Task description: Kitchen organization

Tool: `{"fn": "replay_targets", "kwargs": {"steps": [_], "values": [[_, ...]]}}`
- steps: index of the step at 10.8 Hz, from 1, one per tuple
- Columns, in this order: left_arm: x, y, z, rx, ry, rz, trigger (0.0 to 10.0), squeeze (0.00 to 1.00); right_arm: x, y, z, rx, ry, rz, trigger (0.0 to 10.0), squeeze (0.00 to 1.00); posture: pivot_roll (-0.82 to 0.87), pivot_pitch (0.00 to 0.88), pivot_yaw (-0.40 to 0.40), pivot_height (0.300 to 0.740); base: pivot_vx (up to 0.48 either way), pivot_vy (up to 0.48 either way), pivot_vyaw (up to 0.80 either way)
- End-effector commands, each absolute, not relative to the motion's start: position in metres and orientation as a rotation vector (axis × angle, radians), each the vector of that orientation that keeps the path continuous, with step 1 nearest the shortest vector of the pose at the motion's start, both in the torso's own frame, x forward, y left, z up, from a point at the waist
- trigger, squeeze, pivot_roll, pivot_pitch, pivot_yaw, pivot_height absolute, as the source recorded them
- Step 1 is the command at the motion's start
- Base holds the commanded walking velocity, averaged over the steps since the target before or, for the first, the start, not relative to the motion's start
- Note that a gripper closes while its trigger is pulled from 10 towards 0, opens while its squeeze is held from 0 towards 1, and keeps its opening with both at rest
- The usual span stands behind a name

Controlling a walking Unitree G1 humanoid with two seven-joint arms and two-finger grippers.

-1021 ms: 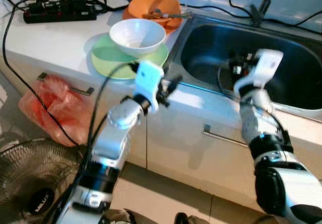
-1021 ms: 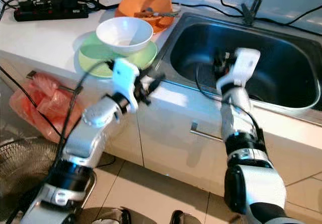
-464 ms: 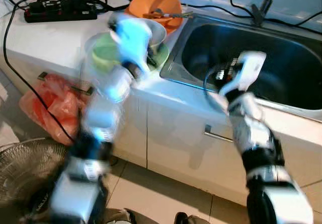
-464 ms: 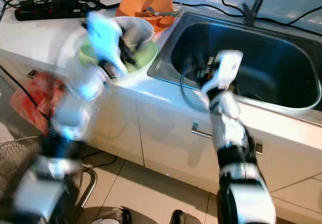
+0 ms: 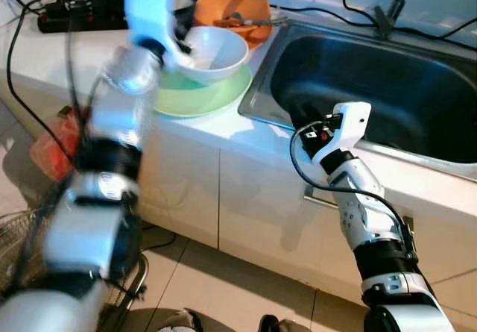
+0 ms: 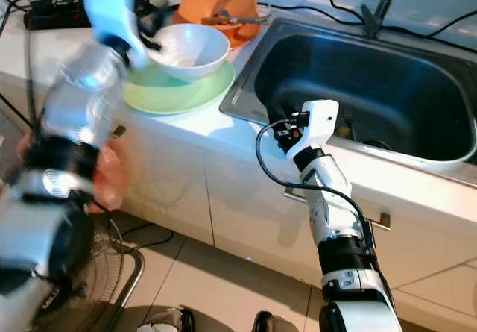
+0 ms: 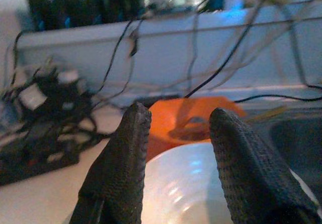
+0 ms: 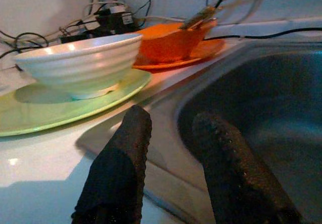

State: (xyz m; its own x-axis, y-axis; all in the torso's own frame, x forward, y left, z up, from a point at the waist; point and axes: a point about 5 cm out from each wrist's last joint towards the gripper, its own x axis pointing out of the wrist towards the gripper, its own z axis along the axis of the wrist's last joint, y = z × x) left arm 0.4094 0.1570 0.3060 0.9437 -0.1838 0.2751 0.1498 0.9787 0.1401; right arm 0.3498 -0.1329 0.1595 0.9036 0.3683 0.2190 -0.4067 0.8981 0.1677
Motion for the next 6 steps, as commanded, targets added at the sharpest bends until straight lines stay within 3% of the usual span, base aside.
{"fn": "replay_targets", "kwargs": {"steps": [1, 4, 5, 6], "values": [[0.414, 0.165, 0.302, 0.078, -0.248, -0.138, 10.0, 0.0, 0.347, -0.13, 0.159, 0.217, -0.176, 0.418, 10.0, 0.0, 0.04, 0.11, -0.024, 0.74, 0.0, 0.0, 0.0], [0.423, 0.175, 0.28, -0.012, -0.115, -0.087, 10.0, 0.0, 0.344, -0.125, 0.159, 0.218, -0.164, 0.438, 10.0, 0.0, 0.04, 0.112, -0.026, 0.74, 0.0, 0.0, 0.0], [0.424, 0.176, 0.275, -0.034, -0.092, -0.081, 10.0, 1.0, 0.343, -0.125, 0.159, 0.22, -0.16, 0.439, 10.0, 0.0, 0.04, 0.112, -0.025, 0.74, 0.0, 0.0, 0.0], [0.425, 0.175, 0.272, -0.044, -0.075, -0.072, 10.0, 1.0, 0.343, -0.123, 0.159, 0.221, -0.158, 0.441, 10.0, 0.0, 0.04, 0.111, -0.022, 0.74, 0.0, 0.0, 0.0]]}}
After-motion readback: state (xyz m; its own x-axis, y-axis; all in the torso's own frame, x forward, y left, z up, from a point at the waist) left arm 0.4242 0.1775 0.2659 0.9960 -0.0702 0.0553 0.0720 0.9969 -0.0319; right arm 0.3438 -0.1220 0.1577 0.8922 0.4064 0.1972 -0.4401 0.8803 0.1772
